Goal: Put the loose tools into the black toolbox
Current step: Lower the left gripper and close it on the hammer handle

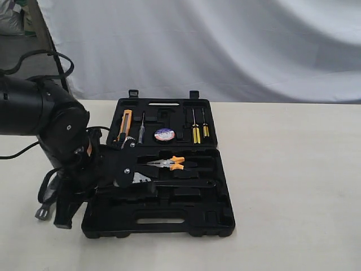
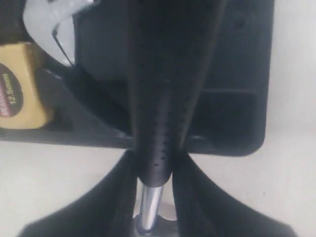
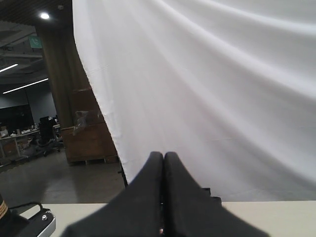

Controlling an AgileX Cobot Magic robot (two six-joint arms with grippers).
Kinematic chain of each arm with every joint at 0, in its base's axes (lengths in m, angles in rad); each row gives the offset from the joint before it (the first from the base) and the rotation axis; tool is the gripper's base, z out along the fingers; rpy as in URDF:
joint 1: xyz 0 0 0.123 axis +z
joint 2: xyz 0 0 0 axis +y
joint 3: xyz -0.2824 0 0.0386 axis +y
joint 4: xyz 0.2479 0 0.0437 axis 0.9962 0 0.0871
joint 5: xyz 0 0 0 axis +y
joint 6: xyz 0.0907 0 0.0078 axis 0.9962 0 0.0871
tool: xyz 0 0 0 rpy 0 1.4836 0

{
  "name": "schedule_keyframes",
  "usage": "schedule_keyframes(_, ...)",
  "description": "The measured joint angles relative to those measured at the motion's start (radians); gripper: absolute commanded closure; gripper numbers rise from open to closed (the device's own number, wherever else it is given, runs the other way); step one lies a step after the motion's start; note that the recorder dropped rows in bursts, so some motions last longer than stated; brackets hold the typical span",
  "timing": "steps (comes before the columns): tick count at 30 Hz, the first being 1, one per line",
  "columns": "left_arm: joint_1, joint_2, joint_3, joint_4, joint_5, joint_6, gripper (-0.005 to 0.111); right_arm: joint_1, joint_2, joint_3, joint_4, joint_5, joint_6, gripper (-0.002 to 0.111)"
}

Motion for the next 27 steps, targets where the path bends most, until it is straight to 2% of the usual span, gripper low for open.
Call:
schedule_keyframes(6, 0.0, 0.0, -0.051, -0.095, 0.014, 0.0, 0.107, 0.0, 0.0, 0.0, 0.0, 0.0, 0.0, 0.108)
schedule_keyframes(15, 0.0, 0.014, -0.062, -0.11, 0.01, -0.002, 0.107, 0.0, 0.0, 0.0, 0.0, 0.0, 0.0, 0.108)
schedule_keyframes(27, 0.0, 0.09, -0.062, -0.179, -0.157, -0.004, 0.106, 0.0, 0.0, 0.0, 0.0, 0.0, 0.0, 0.108)
